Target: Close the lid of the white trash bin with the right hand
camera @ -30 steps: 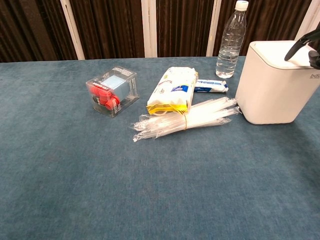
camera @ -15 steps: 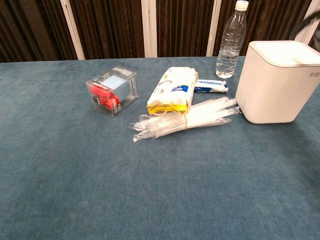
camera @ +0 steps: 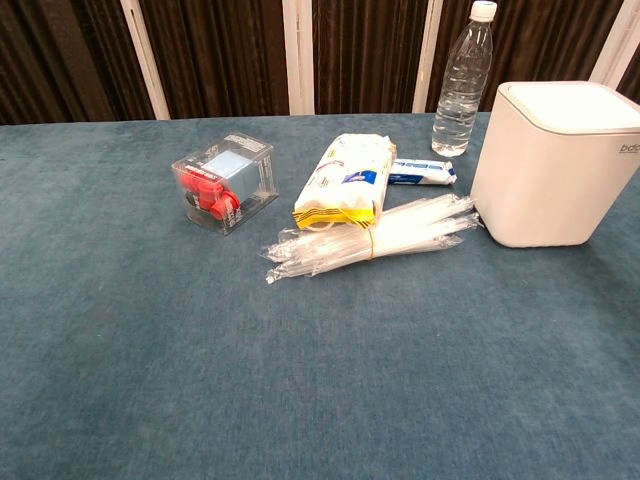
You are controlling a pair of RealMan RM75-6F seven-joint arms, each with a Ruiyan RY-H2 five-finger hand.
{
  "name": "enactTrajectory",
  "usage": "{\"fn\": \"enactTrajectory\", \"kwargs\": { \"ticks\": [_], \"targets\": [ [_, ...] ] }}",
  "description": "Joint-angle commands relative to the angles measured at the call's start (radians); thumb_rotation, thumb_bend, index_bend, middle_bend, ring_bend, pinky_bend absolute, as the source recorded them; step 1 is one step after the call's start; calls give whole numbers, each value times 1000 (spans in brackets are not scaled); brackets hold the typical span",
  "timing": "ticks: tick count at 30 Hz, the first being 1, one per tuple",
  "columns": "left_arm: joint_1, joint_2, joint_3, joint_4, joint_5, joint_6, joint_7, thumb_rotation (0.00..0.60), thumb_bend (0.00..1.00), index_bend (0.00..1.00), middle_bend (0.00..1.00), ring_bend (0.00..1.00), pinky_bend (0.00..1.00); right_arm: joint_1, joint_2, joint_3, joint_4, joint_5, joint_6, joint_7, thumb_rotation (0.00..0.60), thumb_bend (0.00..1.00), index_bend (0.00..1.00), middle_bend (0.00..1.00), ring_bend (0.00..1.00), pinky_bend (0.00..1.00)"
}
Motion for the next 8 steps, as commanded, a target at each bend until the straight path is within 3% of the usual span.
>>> {"fn": "enactTrajectory", "kwargs": {
  "ticks": [1, 4, 8],
  "targets": [
    [3, -2, -1, 4, 0, 7, 10, 600, 0, 0, 0, 0, 0, -194, -107, -175, 102, -267, 166, 50, 600, 323, 0, 0, 0, 1],
    [3, -9, -1, 9, 3, 11, 31, 600, 0, 0, 0, 0, 0, -265, -164, -218, 217, -384, 262, 24, 600, 320, 0, 0, 0, 0],
    [1, -21, 1, 31, -7, -3, 50, 600, 0, 0, 0, 0, 0, -312, -206, -210, 291, -423, 329, 9, 600, 318, 0, 0, 0, 0]
  ]
}}
